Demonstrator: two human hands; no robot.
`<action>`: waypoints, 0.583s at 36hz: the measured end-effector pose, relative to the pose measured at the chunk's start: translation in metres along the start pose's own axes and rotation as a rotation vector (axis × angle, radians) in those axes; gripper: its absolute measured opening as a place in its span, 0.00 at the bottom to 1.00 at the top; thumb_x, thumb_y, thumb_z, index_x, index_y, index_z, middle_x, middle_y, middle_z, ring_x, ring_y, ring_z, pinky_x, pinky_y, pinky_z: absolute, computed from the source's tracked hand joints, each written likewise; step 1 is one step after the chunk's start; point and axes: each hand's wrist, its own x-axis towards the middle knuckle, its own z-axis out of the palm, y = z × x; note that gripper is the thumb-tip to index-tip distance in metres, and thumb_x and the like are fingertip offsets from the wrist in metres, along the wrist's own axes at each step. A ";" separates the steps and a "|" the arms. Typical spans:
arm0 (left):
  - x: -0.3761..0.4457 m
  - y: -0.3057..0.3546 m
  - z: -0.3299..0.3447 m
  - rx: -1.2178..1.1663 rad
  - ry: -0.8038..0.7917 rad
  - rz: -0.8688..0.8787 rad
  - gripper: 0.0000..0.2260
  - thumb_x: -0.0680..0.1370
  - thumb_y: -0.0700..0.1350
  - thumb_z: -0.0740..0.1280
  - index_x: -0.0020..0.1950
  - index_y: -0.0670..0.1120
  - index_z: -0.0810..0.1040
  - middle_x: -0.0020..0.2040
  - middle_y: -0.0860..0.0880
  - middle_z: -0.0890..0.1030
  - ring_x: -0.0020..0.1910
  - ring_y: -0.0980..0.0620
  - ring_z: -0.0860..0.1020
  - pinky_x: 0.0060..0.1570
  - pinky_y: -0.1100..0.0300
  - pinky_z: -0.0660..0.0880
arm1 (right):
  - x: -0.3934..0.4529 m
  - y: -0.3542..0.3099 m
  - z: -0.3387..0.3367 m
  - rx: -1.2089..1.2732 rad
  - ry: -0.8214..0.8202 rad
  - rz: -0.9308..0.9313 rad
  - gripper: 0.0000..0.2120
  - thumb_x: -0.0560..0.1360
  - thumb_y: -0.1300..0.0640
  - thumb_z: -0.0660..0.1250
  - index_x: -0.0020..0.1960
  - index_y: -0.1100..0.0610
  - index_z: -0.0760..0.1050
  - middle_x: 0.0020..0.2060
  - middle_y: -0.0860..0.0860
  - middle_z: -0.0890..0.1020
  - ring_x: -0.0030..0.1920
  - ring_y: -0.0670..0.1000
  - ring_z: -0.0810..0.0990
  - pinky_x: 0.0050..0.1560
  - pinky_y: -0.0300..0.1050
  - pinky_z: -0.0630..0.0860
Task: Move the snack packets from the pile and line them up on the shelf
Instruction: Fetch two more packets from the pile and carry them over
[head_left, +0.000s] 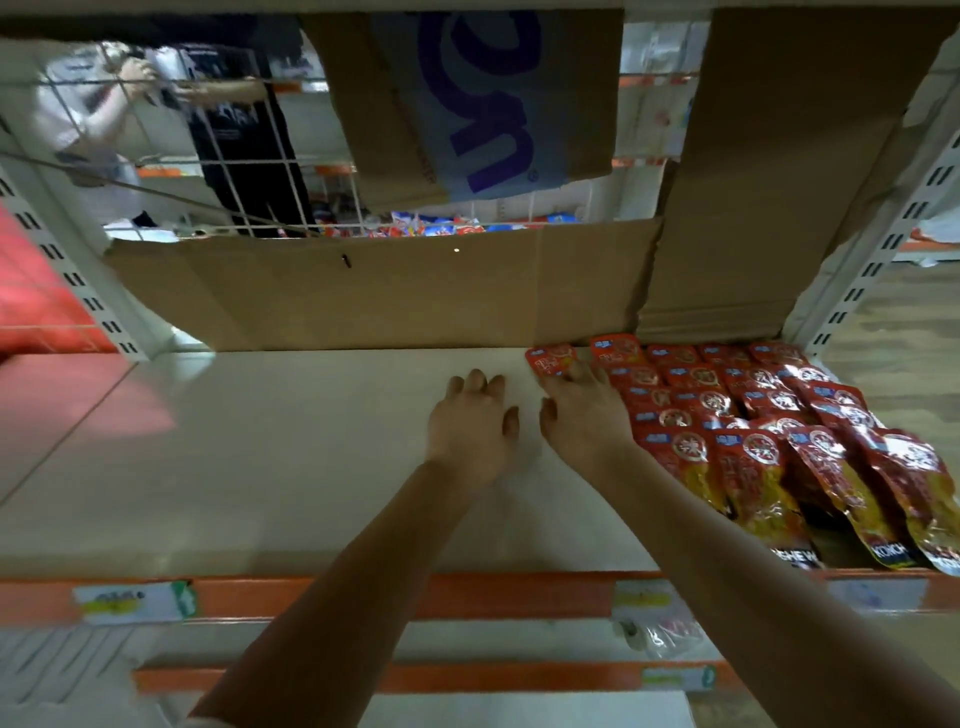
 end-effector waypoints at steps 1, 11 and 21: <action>-0.003 -0.007 -0.003 0.010 0.006 -0.009 0.20 0.81 0.51 0.54 0.70 0.44 0.64 0.65 0.45 0.68 0.64 0.46 0.66 0.56 0.55 0.71 | 0.001 -0.007 0.001 -0.001 0.000 -0.015 0.18 0.77 0.56 0.58 0.67 0.54 0.70 0.67 0.55 0.67 0.68 0.58 0.63 0.63 0.50 0.66; -0.044 -0.115 -0.031 0.017 0.075 -0.125 0.20 0.81 0.51 0.54 0.72 0.45 0.63 0.67 0.45 0.69 0.65 0.46 0.67 0.60 0.55 0.68 | 0.003 -0.118 0.022 -0.037 -0.024 -0.148 0.19 0.79 0.55 0.56 0.70 0.53 0.67 0.63 0.53 0.70 0.63 0.54 0.67 0.57 0.46 0.69; -0.108 -0.271 -0.079 0.015 0.126 -0.237 0.19 0.80 0.50 0.56 0.69 0.45 0.67 0.63 0.45 0.72 0.62 0.46 0.69 0.58 0.54 0.69 | -0.005 -0.290 0.054 0.028 -0.029 -0.280 0.18 0.79 0.56 0.56 0.68 0.54 0.69 0.60 0.54 0.72 0.61 0.54 0.68 0.56 0.46 0.70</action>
